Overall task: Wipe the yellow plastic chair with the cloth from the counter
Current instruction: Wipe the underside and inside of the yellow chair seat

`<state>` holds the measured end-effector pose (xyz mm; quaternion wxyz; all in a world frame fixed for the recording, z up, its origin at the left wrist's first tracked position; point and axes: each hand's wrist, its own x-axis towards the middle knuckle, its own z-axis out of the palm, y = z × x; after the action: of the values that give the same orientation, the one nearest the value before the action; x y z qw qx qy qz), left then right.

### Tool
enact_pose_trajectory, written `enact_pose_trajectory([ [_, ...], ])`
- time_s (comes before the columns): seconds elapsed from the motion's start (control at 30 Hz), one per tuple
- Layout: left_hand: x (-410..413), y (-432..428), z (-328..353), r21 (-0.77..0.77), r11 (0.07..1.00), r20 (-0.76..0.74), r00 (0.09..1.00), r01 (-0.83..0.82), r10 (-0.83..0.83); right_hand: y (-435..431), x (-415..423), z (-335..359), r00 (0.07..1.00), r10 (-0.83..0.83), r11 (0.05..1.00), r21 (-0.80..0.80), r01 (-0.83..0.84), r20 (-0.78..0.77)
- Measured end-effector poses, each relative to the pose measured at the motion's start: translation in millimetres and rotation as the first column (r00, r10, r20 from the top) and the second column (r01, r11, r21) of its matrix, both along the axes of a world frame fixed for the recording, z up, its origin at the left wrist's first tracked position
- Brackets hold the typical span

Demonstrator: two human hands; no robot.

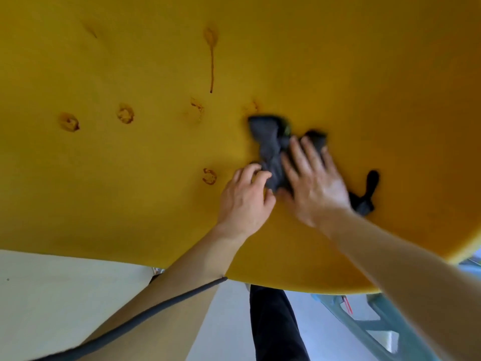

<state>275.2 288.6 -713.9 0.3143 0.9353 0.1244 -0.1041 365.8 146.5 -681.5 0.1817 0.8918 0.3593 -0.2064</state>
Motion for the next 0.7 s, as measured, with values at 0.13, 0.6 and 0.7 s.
enact_pose_trajectory([
  [0.13, -22, 10, -6, 0.035, 0.999, -0.13, 0.991, -0.022, 0.026, -12, -77, -4, 0.958, 0.167, 0.98, -0.069, -0.188, -0.233],
  [0.6, -34, 12, -8, -0.208, 0.978, -0.447, 0.889, 0.006, -0.101, 4, -78, -10, 0.975, -0.006, 0.998, -0.058, -0.007, -0.222],
  [0.7, -58, 23, -11, -0.285, 0.959, -0.518, 0.842, -0.005, -0.15, 1, -102, -10, 0.946, 0.121, 0.992, -0.007, -0.129, -0.302],
])
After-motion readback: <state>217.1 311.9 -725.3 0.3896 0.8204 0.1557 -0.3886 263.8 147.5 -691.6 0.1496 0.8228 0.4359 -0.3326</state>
